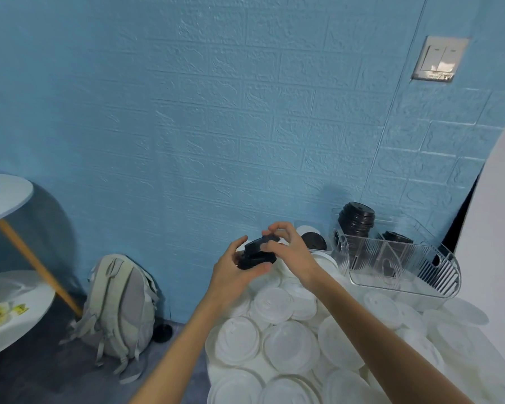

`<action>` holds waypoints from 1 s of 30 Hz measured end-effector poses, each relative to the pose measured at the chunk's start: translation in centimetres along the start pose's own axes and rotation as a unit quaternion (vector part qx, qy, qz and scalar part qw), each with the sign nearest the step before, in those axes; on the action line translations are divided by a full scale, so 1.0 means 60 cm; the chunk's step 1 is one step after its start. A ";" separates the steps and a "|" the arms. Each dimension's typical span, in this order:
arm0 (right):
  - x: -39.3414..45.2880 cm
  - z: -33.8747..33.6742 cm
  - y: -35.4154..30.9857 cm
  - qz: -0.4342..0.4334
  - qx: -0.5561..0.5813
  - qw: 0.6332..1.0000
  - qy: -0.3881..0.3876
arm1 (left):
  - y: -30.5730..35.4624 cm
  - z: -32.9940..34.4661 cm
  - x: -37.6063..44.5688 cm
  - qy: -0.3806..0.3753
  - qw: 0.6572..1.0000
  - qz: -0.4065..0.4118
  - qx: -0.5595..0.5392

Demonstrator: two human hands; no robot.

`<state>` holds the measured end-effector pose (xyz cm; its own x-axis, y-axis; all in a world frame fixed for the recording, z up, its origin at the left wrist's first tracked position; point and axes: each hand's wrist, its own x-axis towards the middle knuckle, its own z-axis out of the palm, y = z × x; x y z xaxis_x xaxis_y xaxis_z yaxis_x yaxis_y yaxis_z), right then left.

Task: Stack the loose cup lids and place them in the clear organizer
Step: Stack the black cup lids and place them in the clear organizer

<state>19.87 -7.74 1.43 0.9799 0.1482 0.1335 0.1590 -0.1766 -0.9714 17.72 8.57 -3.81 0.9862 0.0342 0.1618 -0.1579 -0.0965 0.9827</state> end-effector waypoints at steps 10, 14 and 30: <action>-0.012 -0.005 -0.008 0.080 0.054 0.993 -0.073 | 0.006 0.014 -0.002 0.022 0.998 0.055 0.028; -0.007 -0.007 -0.005 0.084 0.105 0.989 -0.053 | 0.008 0.019 -0.007 0.027 0.997 0.072 0.032; 0.001 -0.033 0.004 0.152 0.210 0.958 -0.120 | 0.036 0.051 -0.017 -0.012 0.995 0.088 0.054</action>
<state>20.18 -9.73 1.62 0.9097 0.3801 -0.1673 -0.2403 0.1533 -0.9585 16.50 5.27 -2.12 0.9448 -0.0166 0.3272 -0.3234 -0.2057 0.9236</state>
